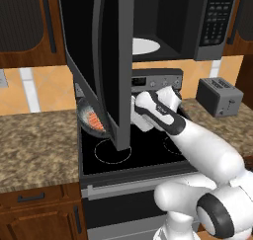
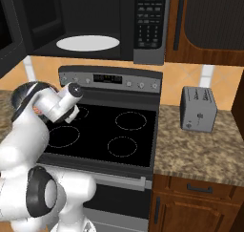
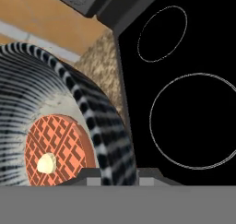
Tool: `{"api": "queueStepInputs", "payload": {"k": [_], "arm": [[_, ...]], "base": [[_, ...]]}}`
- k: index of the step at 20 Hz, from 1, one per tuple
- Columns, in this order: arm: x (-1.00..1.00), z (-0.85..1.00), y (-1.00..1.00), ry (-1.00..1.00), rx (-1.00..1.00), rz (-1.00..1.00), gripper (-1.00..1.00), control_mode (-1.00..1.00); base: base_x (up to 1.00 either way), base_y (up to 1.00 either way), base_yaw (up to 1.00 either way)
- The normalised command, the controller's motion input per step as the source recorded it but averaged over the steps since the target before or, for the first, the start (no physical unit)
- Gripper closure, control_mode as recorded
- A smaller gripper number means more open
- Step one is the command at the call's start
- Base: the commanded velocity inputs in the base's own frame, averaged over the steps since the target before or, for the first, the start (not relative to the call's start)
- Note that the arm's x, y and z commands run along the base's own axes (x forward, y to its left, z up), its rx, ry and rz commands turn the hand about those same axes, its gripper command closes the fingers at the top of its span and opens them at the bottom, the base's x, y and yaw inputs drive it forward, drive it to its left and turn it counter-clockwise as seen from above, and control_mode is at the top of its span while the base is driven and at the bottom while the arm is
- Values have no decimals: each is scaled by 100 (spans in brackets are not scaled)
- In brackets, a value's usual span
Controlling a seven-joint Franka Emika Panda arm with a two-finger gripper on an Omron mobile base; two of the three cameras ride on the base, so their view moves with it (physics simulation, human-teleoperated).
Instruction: Open the microwave, place the bowl with waffle inside the microwave, then close the microwave door and turn it on.
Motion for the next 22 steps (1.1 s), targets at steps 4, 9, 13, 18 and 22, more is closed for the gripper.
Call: {"api": "queueStepInputs", "payload": {"k": [4, 9, 13, 18, 22], "arm": [[-49, 100, -100, 0, 0, -10, 100, -100], [-36, 100, -86, -7, 4, -1, 100, -100], [-34, 100, -64, -17, 5, 0, 100, -100], [-16, 100, -43, -11, 1, 0, 100, -100], [-1, 48, -3, 4, -1, 0, 100, -100]], "base": [[0, 0, 0], [0, 0, 0], [0, 0, 0], [0, 0, 0], [0, 0, 0]]}}
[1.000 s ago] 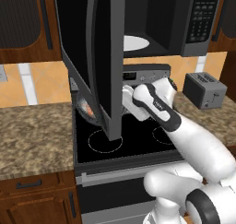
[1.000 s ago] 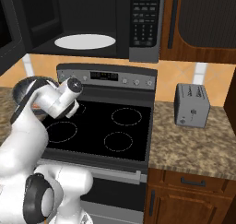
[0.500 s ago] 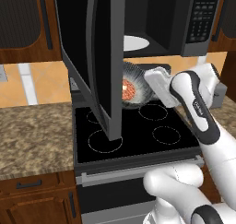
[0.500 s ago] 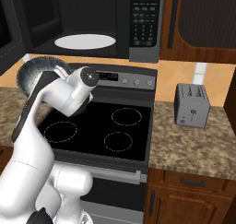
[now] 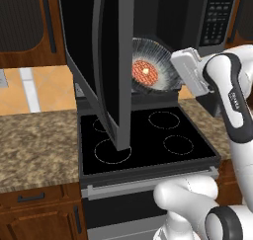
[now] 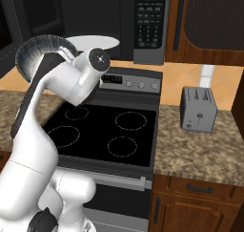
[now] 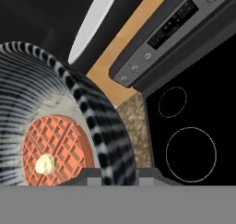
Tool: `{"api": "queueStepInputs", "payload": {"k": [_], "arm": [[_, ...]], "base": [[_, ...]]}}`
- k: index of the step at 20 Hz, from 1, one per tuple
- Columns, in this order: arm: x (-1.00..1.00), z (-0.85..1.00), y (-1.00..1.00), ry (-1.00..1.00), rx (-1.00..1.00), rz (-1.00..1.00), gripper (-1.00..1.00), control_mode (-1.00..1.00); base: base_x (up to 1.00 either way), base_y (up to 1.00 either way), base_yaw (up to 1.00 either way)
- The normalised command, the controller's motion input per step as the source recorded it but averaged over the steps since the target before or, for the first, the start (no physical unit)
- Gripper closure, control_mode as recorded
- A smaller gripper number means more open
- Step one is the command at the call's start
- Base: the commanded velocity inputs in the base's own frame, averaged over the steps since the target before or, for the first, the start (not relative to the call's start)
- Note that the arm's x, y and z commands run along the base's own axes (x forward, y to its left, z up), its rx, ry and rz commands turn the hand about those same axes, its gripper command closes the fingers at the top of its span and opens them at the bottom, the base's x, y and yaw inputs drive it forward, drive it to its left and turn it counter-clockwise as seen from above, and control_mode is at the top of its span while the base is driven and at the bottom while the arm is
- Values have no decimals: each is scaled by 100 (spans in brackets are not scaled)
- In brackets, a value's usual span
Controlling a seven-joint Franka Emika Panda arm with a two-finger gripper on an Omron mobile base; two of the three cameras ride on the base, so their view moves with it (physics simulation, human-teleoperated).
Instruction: Open the microwave, place the bowl with waffle inside the microwave, then close the microwave door and turn it on.
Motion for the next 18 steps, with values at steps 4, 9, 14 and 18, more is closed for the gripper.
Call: {"api": "queueStepInputs", "payload": {"k": [4, 9, 14, 18], "arm": [[9, 0, 0, 0, 0, -1, 100, -100], [57, 35, -1, 4, 0, -18, 100, -100], [78, 82, -13, 6, -1, -20, 100, -100], [70, 73, -8, 17, -2, -19, 100, -100]], "base": [[0, 0, 0], [0, 0, 0], [0, 0, 0], [0, 0, 0]]}}
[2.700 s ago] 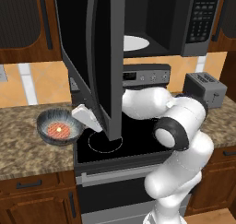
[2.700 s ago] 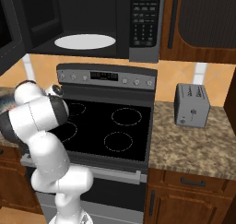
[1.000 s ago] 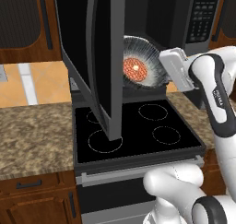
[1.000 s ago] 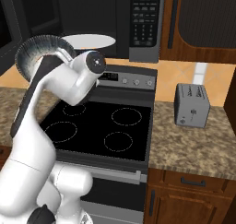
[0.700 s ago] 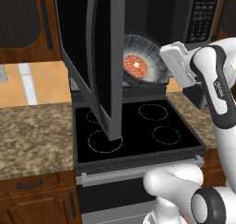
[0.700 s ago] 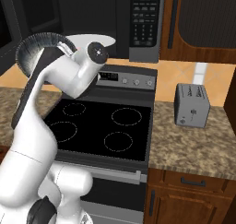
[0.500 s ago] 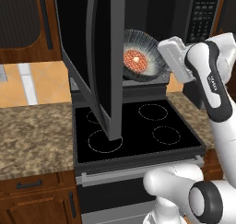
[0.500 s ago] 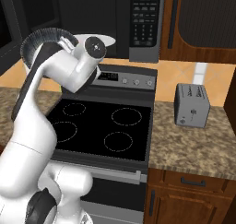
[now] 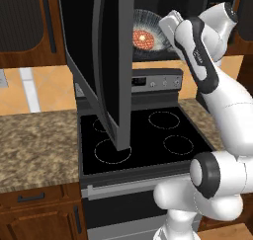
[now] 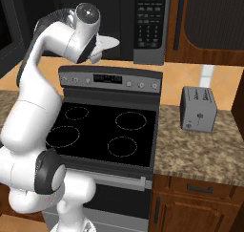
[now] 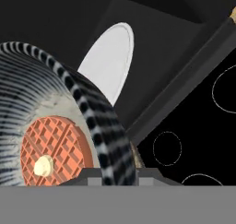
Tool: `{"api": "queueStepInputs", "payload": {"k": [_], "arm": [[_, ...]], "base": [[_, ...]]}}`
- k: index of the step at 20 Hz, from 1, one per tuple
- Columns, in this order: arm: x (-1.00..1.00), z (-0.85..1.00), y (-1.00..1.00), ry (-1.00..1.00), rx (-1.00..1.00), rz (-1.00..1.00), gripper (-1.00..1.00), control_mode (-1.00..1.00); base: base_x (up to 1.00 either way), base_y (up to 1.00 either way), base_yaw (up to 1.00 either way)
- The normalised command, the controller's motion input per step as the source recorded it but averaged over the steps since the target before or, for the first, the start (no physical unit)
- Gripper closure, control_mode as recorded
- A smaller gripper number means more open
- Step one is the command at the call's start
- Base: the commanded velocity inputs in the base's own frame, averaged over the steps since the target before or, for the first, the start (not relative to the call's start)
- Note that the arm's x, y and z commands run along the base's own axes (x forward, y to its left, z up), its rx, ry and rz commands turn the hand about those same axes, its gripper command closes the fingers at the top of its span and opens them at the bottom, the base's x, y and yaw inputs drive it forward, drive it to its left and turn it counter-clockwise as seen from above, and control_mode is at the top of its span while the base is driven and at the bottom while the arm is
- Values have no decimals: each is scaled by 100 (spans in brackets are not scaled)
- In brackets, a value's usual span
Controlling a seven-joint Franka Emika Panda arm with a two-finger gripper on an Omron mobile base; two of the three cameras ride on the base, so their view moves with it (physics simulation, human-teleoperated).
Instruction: Open the microwave, place the bowl with waffle inside the microwave, then close the microwave door and turn it on.
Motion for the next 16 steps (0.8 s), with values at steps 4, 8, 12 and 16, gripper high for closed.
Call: {"api": "queueStepInputs", "payload": {"k": [4, 8, 12, 16], "arm": [[73, 27, 0, 13, -1, -17, 100, -100], [65, -3, 2, 0, 0, -15, 100, -100], [41, -38, 9, 2, 0, -10, 100, -100], [48, -32, 13, 2, 0, -9, 100, -100]], "base": [[0, 0, 0], [0, 0, 0], [0, 0, 0], [0, 0, 0]]}}
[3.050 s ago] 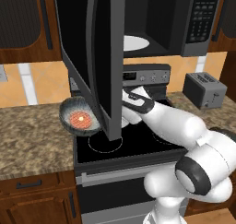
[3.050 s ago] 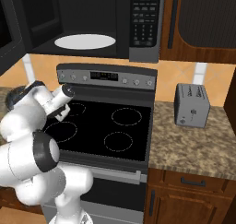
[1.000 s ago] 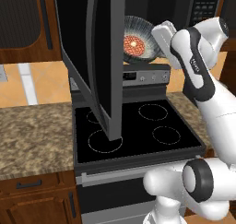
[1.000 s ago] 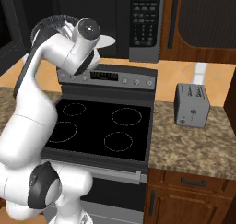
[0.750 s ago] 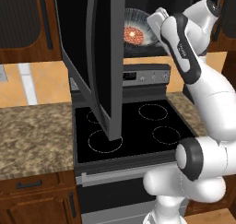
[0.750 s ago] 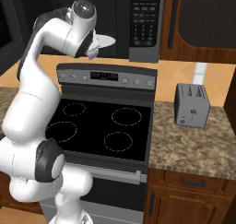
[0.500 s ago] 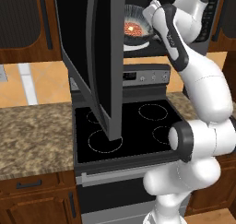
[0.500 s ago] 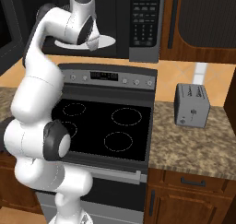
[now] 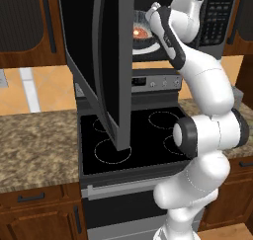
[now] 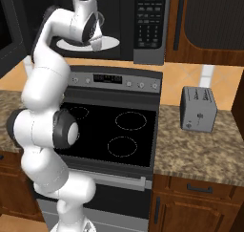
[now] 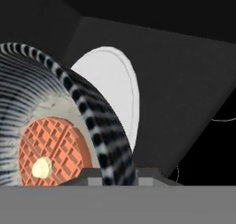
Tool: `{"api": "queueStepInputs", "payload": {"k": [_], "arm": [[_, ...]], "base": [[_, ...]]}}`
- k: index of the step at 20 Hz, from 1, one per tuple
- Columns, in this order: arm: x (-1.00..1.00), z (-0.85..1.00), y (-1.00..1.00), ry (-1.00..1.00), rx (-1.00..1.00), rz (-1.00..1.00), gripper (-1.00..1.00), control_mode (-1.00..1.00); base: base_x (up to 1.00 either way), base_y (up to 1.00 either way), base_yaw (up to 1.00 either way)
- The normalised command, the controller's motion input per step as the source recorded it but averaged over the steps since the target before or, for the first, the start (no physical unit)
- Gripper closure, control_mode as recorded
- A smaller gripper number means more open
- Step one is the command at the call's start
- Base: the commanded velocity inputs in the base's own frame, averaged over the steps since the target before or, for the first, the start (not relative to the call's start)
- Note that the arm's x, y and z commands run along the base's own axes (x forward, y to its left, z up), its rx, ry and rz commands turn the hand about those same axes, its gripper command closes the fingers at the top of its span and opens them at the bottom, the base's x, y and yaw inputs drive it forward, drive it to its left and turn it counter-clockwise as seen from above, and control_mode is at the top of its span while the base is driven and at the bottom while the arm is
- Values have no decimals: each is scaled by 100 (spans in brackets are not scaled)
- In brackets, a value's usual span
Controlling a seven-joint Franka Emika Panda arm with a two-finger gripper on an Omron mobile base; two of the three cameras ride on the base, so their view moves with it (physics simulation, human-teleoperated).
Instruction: Open the microwave, place the bowl with waffle inside the microwave, then close the microwave door and turn it on.
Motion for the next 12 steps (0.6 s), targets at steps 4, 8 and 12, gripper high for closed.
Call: {"api": "queueStepInputs", "payload": {"k": [4, 8, 12], "arm": [[53, -38, 21, 7, 0, -7, 100, -100], [67, -15, 23, 5, 0, -6, 100, -100], [51, -1, 9, 13, 0, -10, 100, -100]], "base": [[0, 0, 0], [0, 0, 0], [0, 0, 0]]}}
